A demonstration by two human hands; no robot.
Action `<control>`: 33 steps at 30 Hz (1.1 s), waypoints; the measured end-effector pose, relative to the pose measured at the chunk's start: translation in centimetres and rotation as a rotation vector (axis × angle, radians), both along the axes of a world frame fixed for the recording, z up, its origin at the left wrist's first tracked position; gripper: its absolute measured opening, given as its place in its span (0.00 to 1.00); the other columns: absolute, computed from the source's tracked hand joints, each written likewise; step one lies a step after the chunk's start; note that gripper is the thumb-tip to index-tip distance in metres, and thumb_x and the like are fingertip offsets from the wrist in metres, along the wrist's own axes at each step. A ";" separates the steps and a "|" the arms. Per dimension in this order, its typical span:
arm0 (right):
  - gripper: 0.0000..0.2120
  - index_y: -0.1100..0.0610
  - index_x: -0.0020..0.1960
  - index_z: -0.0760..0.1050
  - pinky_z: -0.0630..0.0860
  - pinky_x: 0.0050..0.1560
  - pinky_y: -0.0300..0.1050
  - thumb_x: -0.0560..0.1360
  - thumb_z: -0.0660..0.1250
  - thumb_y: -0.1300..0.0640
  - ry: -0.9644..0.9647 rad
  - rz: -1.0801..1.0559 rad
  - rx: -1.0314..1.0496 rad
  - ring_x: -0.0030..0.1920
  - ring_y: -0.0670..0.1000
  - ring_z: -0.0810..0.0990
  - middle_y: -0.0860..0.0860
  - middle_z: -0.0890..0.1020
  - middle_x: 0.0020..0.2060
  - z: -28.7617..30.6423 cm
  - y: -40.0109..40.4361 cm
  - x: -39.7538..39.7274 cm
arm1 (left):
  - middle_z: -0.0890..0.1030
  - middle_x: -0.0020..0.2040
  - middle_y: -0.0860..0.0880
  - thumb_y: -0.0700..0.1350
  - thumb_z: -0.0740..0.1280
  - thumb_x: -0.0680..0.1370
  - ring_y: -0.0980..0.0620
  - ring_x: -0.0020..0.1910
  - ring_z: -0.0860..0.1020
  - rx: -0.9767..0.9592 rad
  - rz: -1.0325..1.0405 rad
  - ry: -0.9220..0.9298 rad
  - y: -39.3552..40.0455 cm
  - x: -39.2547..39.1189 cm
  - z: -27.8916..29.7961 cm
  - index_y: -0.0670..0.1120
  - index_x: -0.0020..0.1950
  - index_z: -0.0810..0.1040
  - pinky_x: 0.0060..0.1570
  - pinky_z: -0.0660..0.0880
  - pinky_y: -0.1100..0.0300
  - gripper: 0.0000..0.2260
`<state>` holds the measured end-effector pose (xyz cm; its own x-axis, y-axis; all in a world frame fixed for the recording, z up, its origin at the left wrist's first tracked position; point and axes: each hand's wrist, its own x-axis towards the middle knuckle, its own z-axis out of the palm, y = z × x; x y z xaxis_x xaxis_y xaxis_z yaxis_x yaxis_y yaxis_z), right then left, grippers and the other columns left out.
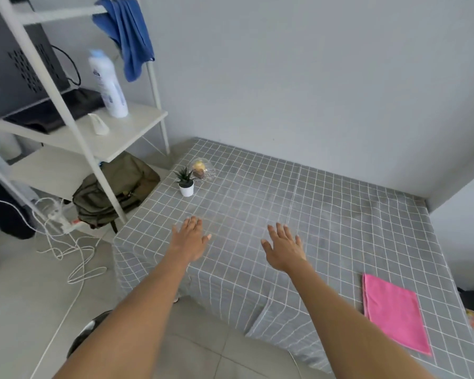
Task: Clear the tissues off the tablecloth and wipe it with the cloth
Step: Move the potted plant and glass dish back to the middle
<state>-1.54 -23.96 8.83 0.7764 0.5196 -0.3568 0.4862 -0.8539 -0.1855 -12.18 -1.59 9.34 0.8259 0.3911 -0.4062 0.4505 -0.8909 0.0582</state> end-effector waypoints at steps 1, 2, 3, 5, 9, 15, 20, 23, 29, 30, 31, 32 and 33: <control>0.28 0.53 0.79 0.42 0.41 0.75 0.58 0.83 0.44 0.44 0.003 0.012 -0.003 0.78 0.55 0.40 0.53 0.43 0.78 -0.1 0.9 -0.1 | 0.43 0.79 0.45 0.56 0.44 0.83 0.47 0.78 0.44 -0.001 0.011 0.003 0.7 -0.4 0.0 0.43 0.79 0.43 0.75 0.47 0.43 0.28; 0.28 0.53 0.79 0.42 0.41 0.75 0.58 0.83 0.44 0.44 0.007 0.024 -0.005 0.78 0.55 0.40 0.53 0.43 0.78 -0.1 1.8 -0.2 | 0.43 0.79 0.45 0.56 0.44 0.83 0.47 0.78 0.44 -0.001 0.020 0.005 1.4 -0.6 -0.1 0.44 0.78 0.42 0.75 0.47 0.43 0.28; 0.28 0.53 0.79 0.42 0.41 0.75 0.58 0.83 0.44 0.44 0.011 0.036 -0.006 0.78 0.55 0.40 0.53 0.43 0.78 -0.1 2.6 -0.1 | 0.43 0.79 0.45 0.56 0.44 0.83 0.47 0.78 0.44 0.001 0.027 0.007 1.9 -0.8 -0.1 0.44 0.78 0.42 0.75 0.47 0.43 0.28; 0.28 0.53 0.79 0.42 0.41 0.75 0.58 0.83 0.44 0.44 0.019 0.062 -0.008 0.78 0.55 0.40 0.53 0.42 0.78 -0.2 4.2 0.4 | 0.42 0.79 0.45 0.55 0.44 0.83 0.46 0.78 0.43 0.004 0.038 0.017 2.7 -0.9 -0.4 0.44 0.78 0.42 0.75 0.47 0.43 0.27; 0.28 0.53 0.79 0.42 0.41 0.75 0.58 0.83 0.44 0.44 0.013 0.121 -0.018 0.78 0.55 0.40 0.53 0.43 0.78 -0.6 6.9 2.5 | 0.42 0.79 0.45 0.54 0.44 0.84 0.46 0.78 0.43 -0.006 0.071 0.037 3.9 -0.3 -1.1 0.44 0.78 0.42 0.75 0.46 0.43 0.26; 0.28 0.52 0.79 0.43 0.41 0.74 0.58 0.83 0.44 0.43 0.001 0.203 -0.014 0.78 0.56 0.40 0.53 0.42 0.78 -1.5 10.9 7.8 | 0.43 0.79 0.45 0.54 0.45 0.84 0.47 0.78 0.44 0.014 0.161 0.033 6.3 2.6 -1.7 0.43 0.78 0.43 0.74 0.48 0.44 0.27; 0.28 0.52 0.79 0.43 0.42 0.75 0.59 0.83 0.45 0.43 -0.012 0.259 -0.004 0.78 0.56 0.41 0.53 0.43 0.78 -1.7 14.3 13.0 | 0.43 0.79 0.46 0.54 0.45 0.84 0.47 0.78 0.44 0.005 0.236 0.019 8.5 6.2 -1.9 0.44 0.78 0.42 0.74 0.47 0.44 0.27; 0.28 0.52 0.79 0.44 0.43 0.75 0.59 0.83 0.46 0.44 -0.028 0.296 0.008 0.78 0.56 0.41 0.53 0.43 0.78 -1.9 16.3 15.4 | 0.44 0.79 0.46 0.55 0.45 0.83 0.48 0.78 0.44 0.001 0.275 -0.003 9.4 7.6 -2.5 0.44 0.78 0.43 0.75 0.48 0.44 0.27; 0.29 0.52 0.79 0.44 0.43 0.74 0.59 0.83 0.48 0.44 -0.007 0.354 0.006 0.78 0.56 0.42 0.53 0.44 0.78 -3.1 20.1 17.8 | 0.44 0.79 0.45 0.56 0.46 0.83 0.47 0.78 0.44 -0.043 0.326 0.015 11.3 8.5 -4.8 0.44 0.78 0.42 0.74 0.46 0.44 0.28; 0.29 0.52 0.79 0.44 0.43 0.74 0.59 0.83 0.48 0.44 -0.001 0.361 0.008 0.78 0.56 0.42 0.53 0.44 0.78 -3.5 20.7 18.0 | 0.44 0.79 0.45 0.56 0.46 0.83 0.47 0.78 0.45 -0.049 0.335 0.018 11.8 8.5 -5.2 0.44 0.78 0.42 0.74 0.46 0.44 0.28; 0.29 0.52 0.79 0.44 0.43 0.74 0.59 0.82 0.49 0.44 0.005 0.365 0.010 0.78 0.56 0.42 0.53 0.44 0.78 -3.8 21.4 18.2 | 0.44 0.79 0.45 0.56 0.46 0.83 0.47 0.78 0.45 -0.052 0.342 0.024 12.2 8.5 -5.7 0.44 0.78 0.42 0.74 0.46 0.44 0.29; 0.29 0.52 0.79 0.45 0.43 0.74 0.59 0.82 0.49 0.45 0.008 0.368 0.013 0.78 0.56 0.42 0.53 0.44 0.78 -4.2 22.0 18.4 | 0.44 0.79 0.45 0.57 0.46 0.83 0.47 0.78 0.45 -0.054 0.351 0.031 12.7 8.5 -6.1 0.44 0.78 0.42 0.74 0.46 0.44 0.29; 0.29 0.52 0.79 0.45 0.43 0.74 0.59 0.82 0.49 0.45 0.011 0.369 0.016 0.78 0.56 0.42 0.53 0.44 0.78 -4.6 22.6 18.6 | 0.44 0.79 0.45 0.56 0.46 0.83 0.47 0.78 0.44 -0.055 0.359 0.035 13.2 8.6 -6.4 0.44 0.78 0.41 0.74 0.46 0.44 0.29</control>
<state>17.07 -1.32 4.28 0.5316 0.7699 -0.3531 0.7592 -0.6180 -0.2043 -3.55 11.64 2.90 0.6254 0.6300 -0.4605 0.7363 -0.6717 0.0810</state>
